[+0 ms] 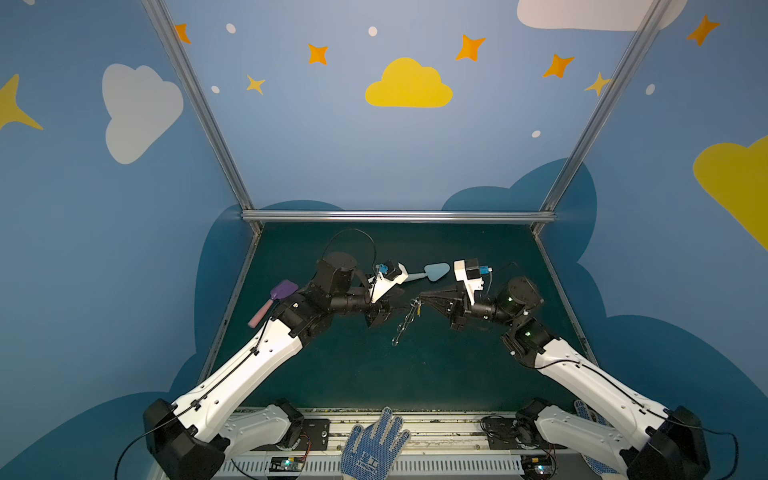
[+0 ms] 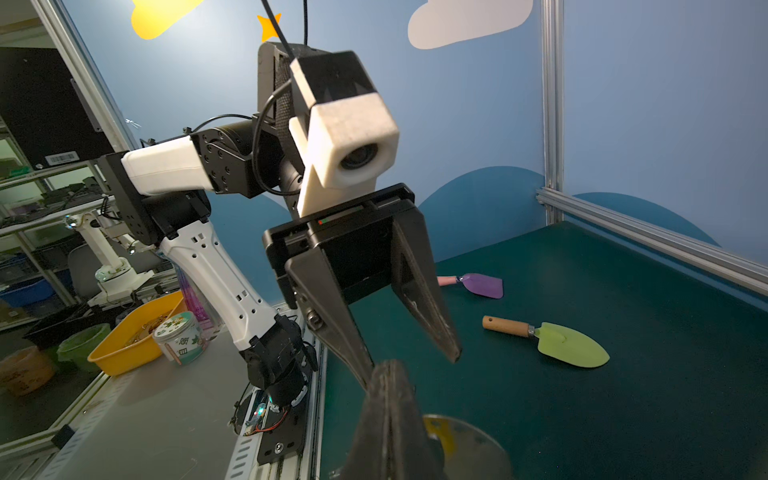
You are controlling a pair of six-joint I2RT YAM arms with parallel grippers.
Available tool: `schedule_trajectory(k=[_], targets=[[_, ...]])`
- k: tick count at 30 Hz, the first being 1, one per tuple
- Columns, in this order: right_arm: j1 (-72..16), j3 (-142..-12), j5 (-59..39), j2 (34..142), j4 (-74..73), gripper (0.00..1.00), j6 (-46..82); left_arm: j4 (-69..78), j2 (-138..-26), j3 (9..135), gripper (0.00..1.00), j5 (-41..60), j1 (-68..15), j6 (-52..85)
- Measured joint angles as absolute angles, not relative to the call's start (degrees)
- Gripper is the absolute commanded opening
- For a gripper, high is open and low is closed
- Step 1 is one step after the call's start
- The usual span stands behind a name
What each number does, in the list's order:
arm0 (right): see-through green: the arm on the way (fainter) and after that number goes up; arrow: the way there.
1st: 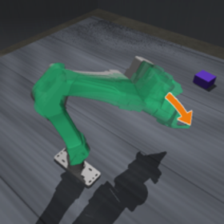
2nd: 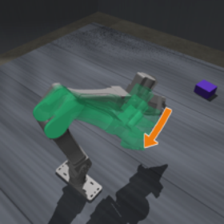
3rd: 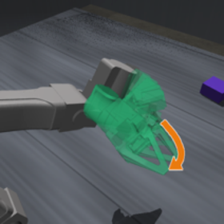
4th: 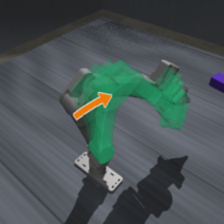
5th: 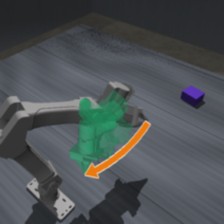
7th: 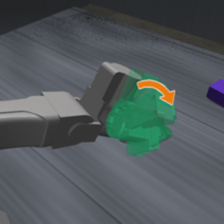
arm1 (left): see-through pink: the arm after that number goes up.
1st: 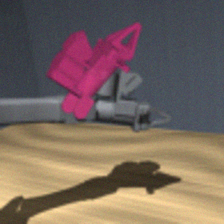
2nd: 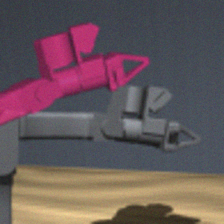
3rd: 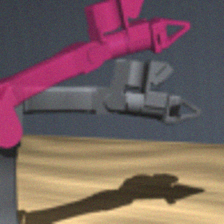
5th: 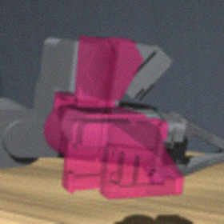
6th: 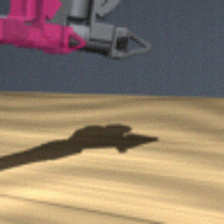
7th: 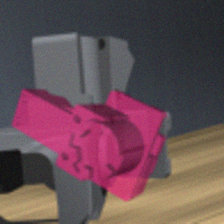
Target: Put the keys on the keyring
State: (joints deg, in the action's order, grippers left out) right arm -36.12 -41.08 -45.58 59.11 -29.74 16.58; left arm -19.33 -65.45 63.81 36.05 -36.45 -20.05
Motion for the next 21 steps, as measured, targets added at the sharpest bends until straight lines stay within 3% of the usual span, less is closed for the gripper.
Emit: schedule_trajectory(k=[5, 10, 21], targets=[[-36.23, -41.15, -46.57, 59.40, -29.74, 0.00, 16.75, -18.50, -65.93, 63.61, 0.40, 37.93, -36.69, -21.26], [-36.23, -41.15, -46.59, 59.44, -29.54, 0.00, 16.64, -18.50, -67.59, 63.70, 0.04, 40.56, -37.34, -22.55], [-36.27, -41.15, -41.63, 59.09, -26.48, 0.00, 15.62, -19.70, -67.66, 63.94, 0.04, 36.69, -40.21, -23.94]])
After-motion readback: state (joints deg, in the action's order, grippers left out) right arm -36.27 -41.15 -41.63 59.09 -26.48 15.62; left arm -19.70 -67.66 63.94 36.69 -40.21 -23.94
